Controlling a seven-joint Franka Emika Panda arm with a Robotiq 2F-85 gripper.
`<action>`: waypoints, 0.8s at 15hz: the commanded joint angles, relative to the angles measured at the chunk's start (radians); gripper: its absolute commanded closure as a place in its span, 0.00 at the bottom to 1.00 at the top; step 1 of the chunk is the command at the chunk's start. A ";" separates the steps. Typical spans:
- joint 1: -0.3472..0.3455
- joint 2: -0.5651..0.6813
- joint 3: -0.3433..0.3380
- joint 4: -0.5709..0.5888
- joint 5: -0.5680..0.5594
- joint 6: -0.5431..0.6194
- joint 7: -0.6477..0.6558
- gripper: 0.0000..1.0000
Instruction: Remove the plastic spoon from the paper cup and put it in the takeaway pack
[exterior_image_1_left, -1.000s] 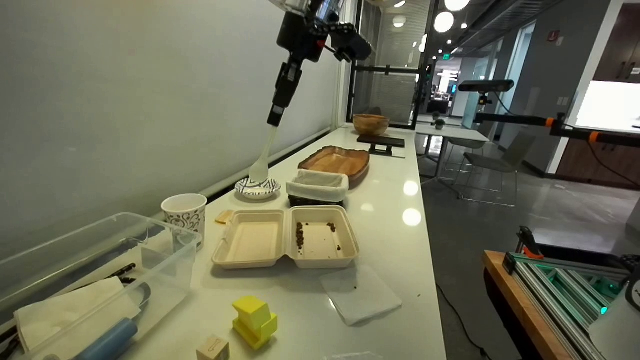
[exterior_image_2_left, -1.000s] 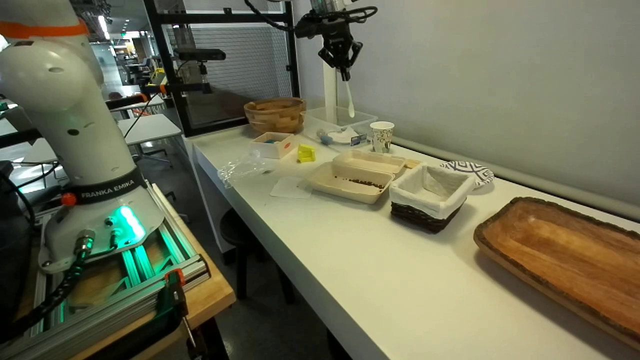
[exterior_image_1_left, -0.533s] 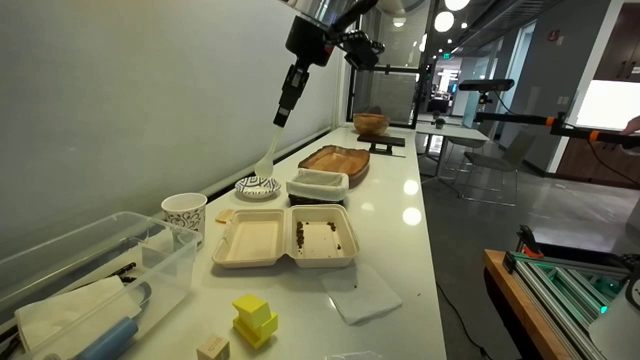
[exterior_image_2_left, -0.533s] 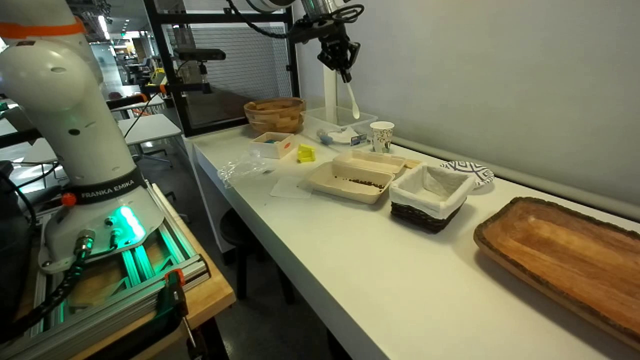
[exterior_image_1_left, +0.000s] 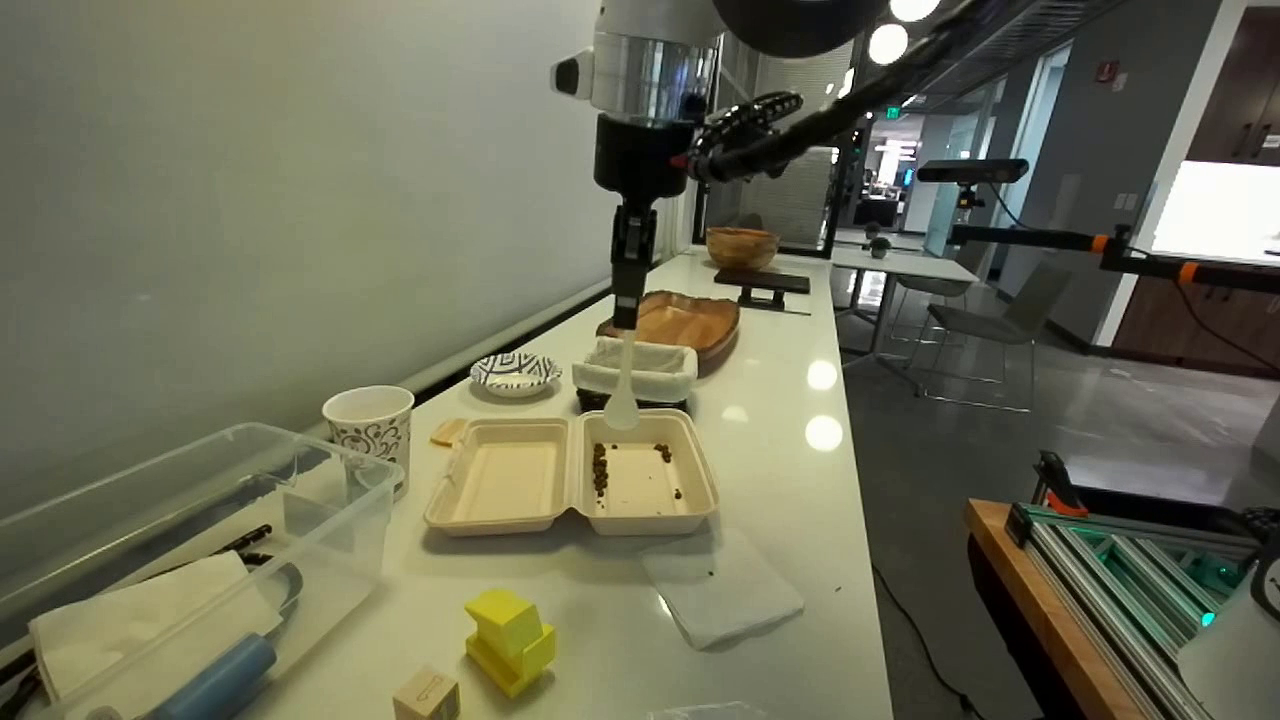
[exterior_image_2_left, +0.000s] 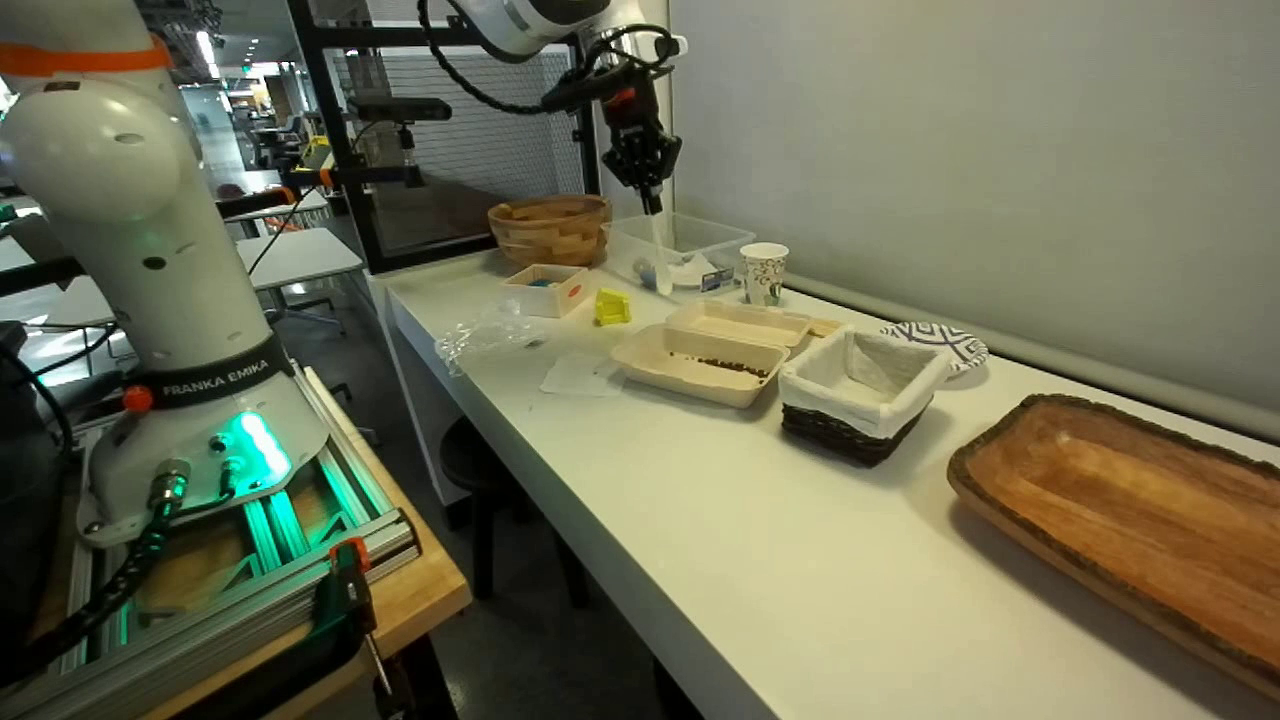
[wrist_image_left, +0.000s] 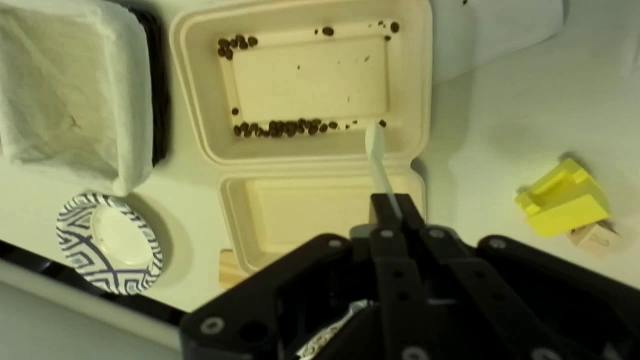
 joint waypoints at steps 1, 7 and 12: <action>0.038 -0.047 0.021 -0.040 -0.131 -0.140 0.196 0.99; 0.058 -0.014 0.033 -0.133 -0.258 -0.018 0.297 0.99; 0.028 0.047 -0.016 -0.176 -0.398 0.259 0.258 0.99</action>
